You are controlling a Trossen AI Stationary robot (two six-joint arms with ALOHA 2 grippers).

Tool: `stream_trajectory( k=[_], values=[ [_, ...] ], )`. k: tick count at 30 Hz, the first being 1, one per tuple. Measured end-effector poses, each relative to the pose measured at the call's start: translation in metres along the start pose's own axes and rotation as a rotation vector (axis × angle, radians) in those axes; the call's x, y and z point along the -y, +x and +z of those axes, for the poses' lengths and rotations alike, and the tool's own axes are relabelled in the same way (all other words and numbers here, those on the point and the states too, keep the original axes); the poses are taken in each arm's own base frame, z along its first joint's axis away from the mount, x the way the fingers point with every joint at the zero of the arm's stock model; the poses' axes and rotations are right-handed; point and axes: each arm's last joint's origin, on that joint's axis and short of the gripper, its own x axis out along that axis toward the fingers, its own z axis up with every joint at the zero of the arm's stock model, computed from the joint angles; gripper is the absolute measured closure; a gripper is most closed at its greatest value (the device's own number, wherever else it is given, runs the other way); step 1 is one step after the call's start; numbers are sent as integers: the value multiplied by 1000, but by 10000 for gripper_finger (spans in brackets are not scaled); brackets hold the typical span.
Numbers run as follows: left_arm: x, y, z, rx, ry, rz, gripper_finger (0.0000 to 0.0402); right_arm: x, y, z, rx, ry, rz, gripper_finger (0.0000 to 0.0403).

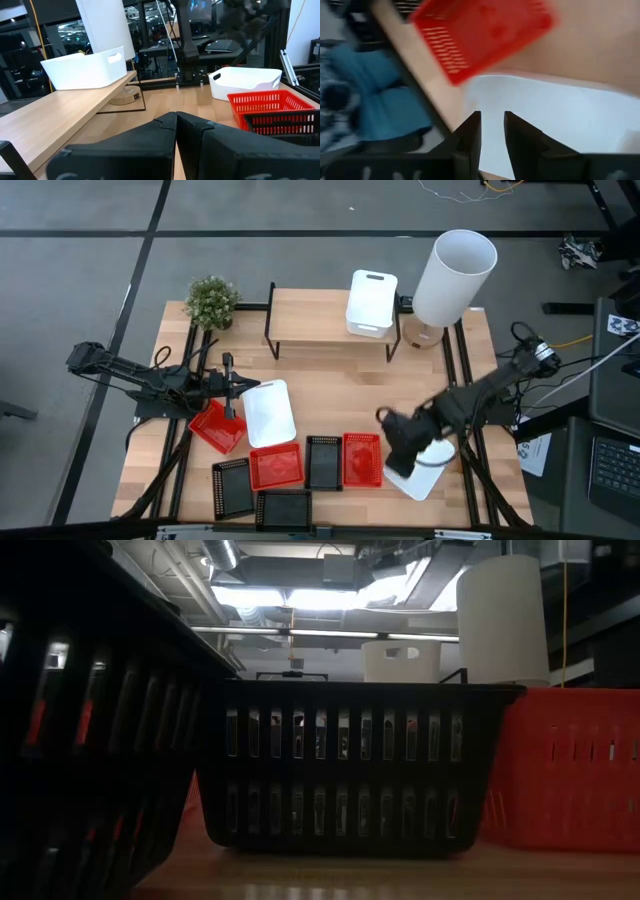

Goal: Stack baskets on shelf by color
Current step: Stack the bottom white bin on top of the white bin on the shelf

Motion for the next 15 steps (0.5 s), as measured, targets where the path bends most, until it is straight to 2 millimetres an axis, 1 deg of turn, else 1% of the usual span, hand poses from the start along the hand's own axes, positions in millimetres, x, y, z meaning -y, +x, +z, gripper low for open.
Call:
stream_trajectory(
  k=[2,7,10,15],
  values=[
    [0,0,0,0,0,0,401,-7,16,-8,-1,26,39,320],
    [0,0,0,0,0,0,401,-14,49,-24,-53,96,-4,320],
    [0,0,0,0,0,0,401,-20,62,-30,-83,98,-23,320],
    [0,0,0,0,-1,0,401,-32,78,-31,-91,84,-35,320]
  ],
)
